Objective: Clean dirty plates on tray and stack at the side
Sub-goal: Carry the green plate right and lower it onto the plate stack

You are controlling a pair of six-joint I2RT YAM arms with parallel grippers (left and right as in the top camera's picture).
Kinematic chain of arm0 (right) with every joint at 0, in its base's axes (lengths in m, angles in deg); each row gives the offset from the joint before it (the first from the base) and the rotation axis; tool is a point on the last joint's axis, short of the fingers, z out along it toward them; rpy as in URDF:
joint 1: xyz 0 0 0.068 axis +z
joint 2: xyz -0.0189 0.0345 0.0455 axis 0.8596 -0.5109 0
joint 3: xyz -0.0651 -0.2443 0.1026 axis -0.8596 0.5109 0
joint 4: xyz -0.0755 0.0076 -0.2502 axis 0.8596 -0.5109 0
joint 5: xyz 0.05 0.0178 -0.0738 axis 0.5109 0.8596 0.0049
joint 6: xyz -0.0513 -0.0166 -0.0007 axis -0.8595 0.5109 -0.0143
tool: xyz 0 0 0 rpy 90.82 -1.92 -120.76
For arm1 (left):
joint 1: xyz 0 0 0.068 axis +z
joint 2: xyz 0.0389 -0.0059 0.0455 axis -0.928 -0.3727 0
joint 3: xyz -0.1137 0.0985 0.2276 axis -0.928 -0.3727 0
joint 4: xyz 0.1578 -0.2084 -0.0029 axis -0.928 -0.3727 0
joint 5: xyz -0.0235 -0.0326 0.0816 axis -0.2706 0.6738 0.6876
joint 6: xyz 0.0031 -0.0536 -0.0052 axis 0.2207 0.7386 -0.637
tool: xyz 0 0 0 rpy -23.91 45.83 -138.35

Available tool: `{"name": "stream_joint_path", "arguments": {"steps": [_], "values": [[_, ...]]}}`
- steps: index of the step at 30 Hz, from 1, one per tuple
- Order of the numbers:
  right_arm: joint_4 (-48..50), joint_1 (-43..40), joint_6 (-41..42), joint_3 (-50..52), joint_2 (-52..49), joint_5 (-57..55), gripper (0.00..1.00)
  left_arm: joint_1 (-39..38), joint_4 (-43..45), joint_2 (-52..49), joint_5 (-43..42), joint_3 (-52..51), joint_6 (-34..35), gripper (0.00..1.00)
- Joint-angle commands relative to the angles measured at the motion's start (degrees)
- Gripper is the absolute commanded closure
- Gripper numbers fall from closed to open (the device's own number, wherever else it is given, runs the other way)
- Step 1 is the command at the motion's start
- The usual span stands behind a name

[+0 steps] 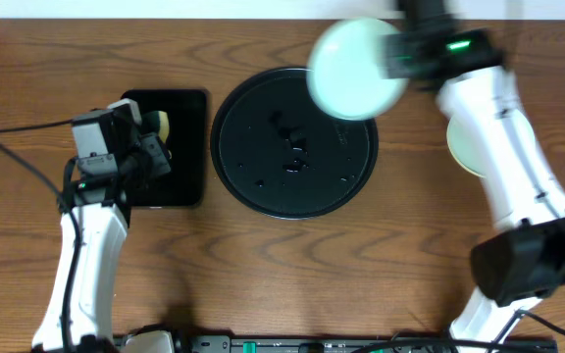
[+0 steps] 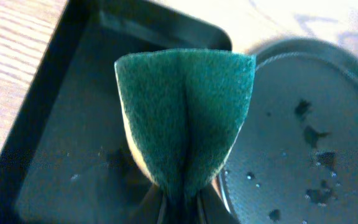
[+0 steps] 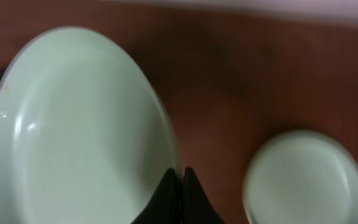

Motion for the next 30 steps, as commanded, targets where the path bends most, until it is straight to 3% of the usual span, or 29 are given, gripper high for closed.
{"name": "stream_joint_path", "arguments": {"steps": [1,4,9,19,20,21,24,25,27,30], "values": [[-4.09,-10.64,3.89,0.46,-0.02,13.33,0.99,-0.02,1.84,-3.37,-0.28,-0.07,-2.58,0.92],[-6.6,-20.44,3.89,2.6,-0.79,15.72,0.99,-0.02,2.54,-6.67,-0.28,-0.07,-2.58,0.92],[-6.6,-29.62,3.89,8.11,-0.87,15.63,0.99,-0.02,3.56,-9.88,-0.26,-0.07,-2.62,0.91],[5.6,-36.79,6.47,22.58,-0.87,15.47,0.98,0.04,6.99,-10.71,-0.07,-0.07,-3.67,0.91],[6.45,-36.83,6.47,23.26,-0.87,15.5,0.92,0.07,7.15,-10.71,0.66,-0.07,-3.67,0.9],[7.15,-36.81,6.47,23.82,-0.87,15.47,0.8,0.07,7.15,-10.71,1.55,-0.07,-3.67,0.89],[7.5,-36.81,6.38,24.24,-0.87,15.5,0.34,0.09,7.13,-10.71,4.15,-0.07,-3.67,0.88],[7.34,-36.81,5.97,24.24,-0.87,15.74,0.26,0.09,7.1,-10.71,4.28,-0.07,-3.69,0.88],[7.15,-36.81,3.32,24.24,-0.87,18.36,0.18,0.09,7.13,-10.71,4.26,-0.07,-3.69,0.88],[6.86,-36.39,-0.28,24.24,-0.87,27.02,0.14,0.09,7.15,-10.71,4.26,-0.07,-3.69,0.87]]}}
